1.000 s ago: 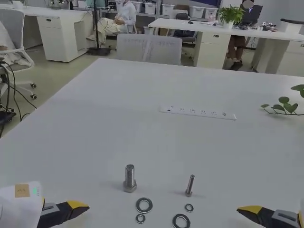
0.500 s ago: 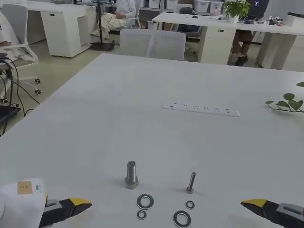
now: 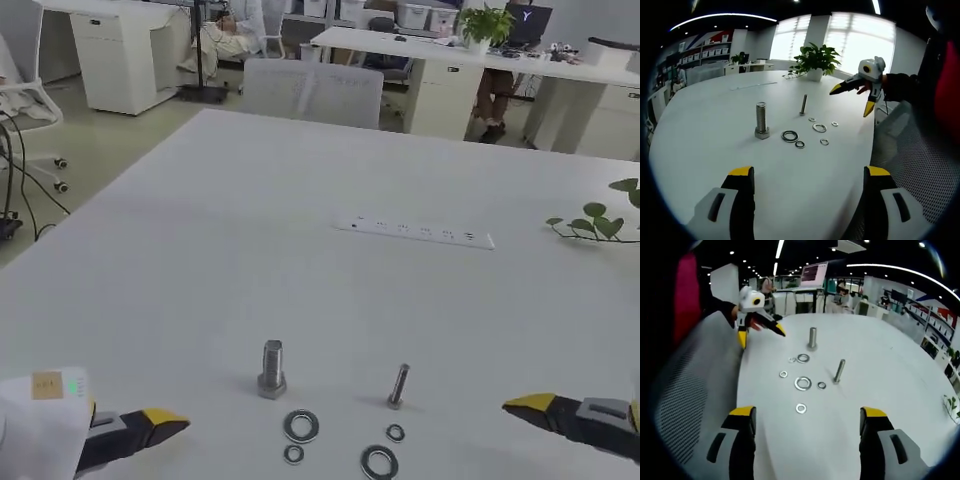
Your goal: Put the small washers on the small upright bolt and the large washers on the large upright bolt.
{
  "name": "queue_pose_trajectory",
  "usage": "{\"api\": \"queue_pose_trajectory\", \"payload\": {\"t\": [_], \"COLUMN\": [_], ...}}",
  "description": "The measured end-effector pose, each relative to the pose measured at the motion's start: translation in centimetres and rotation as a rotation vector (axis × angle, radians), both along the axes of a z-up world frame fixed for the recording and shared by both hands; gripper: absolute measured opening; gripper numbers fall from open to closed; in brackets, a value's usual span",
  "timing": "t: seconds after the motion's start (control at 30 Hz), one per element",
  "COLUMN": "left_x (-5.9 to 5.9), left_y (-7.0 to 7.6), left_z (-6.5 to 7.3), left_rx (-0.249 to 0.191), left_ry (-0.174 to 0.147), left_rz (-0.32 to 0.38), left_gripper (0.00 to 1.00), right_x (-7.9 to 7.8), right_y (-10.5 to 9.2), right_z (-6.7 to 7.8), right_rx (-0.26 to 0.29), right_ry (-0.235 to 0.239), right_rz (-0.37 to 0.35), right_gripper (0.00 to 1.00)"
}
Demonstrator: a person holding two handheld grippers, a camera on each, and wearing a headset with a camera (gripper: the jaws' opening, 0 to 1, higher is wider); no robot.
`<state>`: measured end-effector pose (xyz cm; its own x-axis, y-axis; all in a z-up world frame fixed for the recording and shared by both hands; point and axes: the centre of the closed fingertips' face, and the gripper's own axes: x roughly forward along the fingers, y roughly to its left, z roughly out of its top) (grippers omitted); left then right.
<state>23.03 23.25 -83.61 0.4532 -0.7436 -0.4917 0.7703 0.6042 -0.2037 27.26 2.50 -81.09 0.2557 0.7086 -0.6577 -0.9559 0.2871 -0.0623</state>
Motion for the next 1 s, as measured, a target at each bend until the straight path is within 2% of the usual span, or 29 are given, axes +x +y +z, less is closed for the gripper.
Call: {"api": "queue_pose_trajectory", "payload": {"t": [0.2, 0.3, 0.47, 0.63, 1.0], "left_x": [-0.3, -0.3, -0.3, -0.4, -0.3], "left_y": [-0.5, -0.5, -0.4, -0.4, -0.1], "left_z": [0.1, 0.2, 0.5, 0.6, 0.6], "left_rx": [-0.013, -0.015, -0.021, -0.024, -0.025], "left_ry": [-0.007, -0.016, -0.027, -0.033, -0.041], "left_rz": [-0.019, -0.019, -0.011, -0.004, 0.010], "left_gripper": [0.90, 0.90, 0.90, 0.90, 0.90], "right_x": [0.6, 0.7, 1.0, 1.2, 1.0], "right_y": [0.4, 0.6, 1.2, 2.0, 2.5], "right_z": [1.3, 1.3, 1.5, 1.3, 0.1], "right_rx": [-0.041, -0.079, -0.112, -0.167, -0.271], "right_ry": [-0.009, -0.003, 0.000, -0.001, 0.028], "right_rz": [0.025, 0.056, 0.092, 0.151, 0.228], "right_gripper": [0.85, 0.83, 0.80, 0.77, 0.65]}}
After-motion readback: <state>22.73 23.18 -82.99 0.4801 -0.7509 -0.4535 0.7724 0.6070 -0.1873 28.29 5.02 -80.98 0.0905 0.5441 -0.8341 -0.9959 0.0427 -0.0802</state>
